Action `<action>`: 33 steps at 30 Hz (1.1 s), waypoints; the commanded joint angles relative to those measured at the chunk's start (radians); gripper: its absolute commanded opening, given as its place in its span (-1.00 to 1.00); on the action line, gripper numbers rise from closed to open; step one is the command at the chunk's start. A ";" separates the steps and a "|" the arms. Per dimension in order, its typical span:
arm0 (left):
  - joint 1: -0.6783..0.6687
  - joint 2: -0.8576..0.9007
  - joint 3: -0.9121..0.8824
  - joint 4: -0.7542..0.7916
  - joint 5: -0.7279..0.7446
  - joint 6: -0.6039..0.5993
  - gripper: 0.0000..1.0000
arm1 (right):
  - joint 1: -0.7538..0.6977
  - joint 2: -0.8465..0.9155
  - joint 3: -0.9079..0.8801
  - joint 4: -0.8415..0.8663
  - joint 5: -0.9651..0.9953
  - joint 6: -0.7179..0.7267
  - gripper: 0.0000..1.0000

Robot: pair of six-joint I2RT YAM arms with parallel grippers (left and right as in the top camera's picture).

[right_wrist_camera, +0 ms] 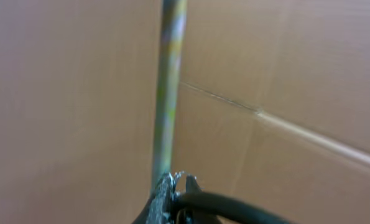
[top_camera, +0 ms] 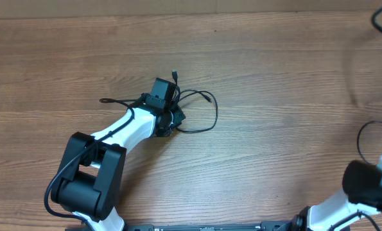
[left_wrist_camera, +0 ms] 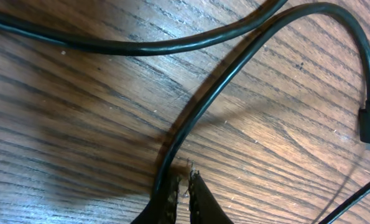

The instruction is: Untangle cables

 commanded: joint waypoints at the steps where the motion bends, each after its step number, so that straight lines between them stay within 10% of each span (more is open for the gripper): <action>1: -0.007 0.028 -0.003 -0.015 -0.033 -0.026 -0.78 | -0.026 0.072 0.009 0.016 -0.201 0.012 -0.92; 25: -0.010 0.056 -0.003 0.010 -0.052 -0.192 -0.70 | 0.005 0.310 0.032 0.465 -0.618 0.032 -0.92; 33: -0.010 0.061 -0.003 0.016 -0.051 -0.204 -0.70 | -0.052 0.423 0.032 0.321 -0.496 0.028 -0.92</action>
